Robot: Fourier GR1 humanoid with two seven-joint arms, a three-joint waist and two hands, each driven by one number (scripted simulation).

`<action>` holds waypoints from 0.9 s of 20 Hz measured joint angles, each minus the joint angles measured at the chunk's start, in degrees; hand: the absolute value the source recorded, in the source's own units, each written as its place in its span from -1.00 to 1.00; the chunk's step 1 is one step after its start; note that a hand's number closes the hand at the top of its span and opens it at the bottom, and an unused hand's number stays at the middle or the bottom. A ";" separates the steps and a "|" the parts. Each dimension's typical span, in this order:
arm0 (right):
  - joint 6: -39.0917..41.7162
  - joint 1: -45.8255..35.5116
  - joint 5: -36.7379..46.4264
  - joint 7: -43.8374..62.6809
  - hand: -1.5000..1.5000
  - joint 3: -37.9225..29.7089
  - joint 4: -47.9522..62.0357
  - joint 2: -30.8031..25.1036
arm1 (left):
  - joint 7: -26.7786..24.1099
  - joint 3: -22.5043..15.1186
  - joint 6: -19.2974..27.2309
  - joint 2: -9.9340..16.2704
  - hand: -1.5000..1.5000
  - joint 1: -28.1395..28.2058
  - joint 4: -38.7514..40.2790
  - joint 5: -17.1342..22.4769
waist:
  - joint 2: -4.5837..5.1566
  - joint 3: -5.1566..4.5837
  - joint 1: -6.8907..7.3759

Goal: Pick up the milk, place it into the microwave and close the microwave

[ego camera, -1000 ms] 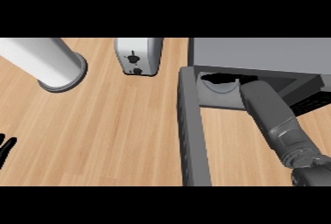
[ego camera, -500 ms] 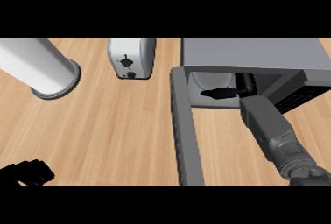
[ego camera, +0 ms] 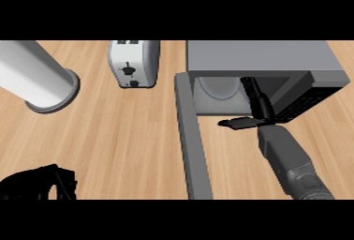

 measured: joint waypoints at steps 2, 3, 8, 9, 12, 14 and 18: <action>1.03 2.66 -0.09 -0.40 -1.00 0.81 -1.98 -0.06 | 0.18 -2.97 1.17 -0.08 1.00 0.28 -0.45 -1.70 | -0.17 -0.03 -0.31; 1.16 4.10 -0.03 -0.47 -1.00 1.37 -3.13 0.27 | 0.78 -4.06 1.68 -0.11 1.00 -0.35 -0.30 -2.35 | -0.24 -0.03 -0.52; 3.73 11.89 -0.68 -0.41 -1.00 3.27 -9.91 -0.09 | 0.94 -9.08 3.83 0.03 1.00 -3.98 2.14 -7.11 | -0.56 -0.09 -1.35; 4.21 13.54 -0.93 -0.21 -1.00 3.61 -11.59 -0.02 | 0.82 -10.37 4.59 -0.03 1.00 -4.70 2.58 -8.28 | -0.61 -0.10 -1.39; 6.17 18.76 -1.76 0.57 -1.00 4.62 -17.07 -0.26 | 0.35 -14.12 7.69 -0.13 1.00 -8.00 5.20 -11.40 | -0.63 -0.11 -1.71; 7.15 22.39 -2.40 1.02 -1.00 5.12 -21.08 -0.44 | -0.26 -16.91 8.92 -0.16 1.00 -9.92 7.15 -13.85 | -0.62 -0.11 -1.95; 9.48 29.42 -3.64 2.27 -1.00 6.24 -29.15 -1.38 | -3.25 -22.01 11.81 -0.20 1.00 -14.54 14.59 -18.21 | -0.45 -0.10 -2.19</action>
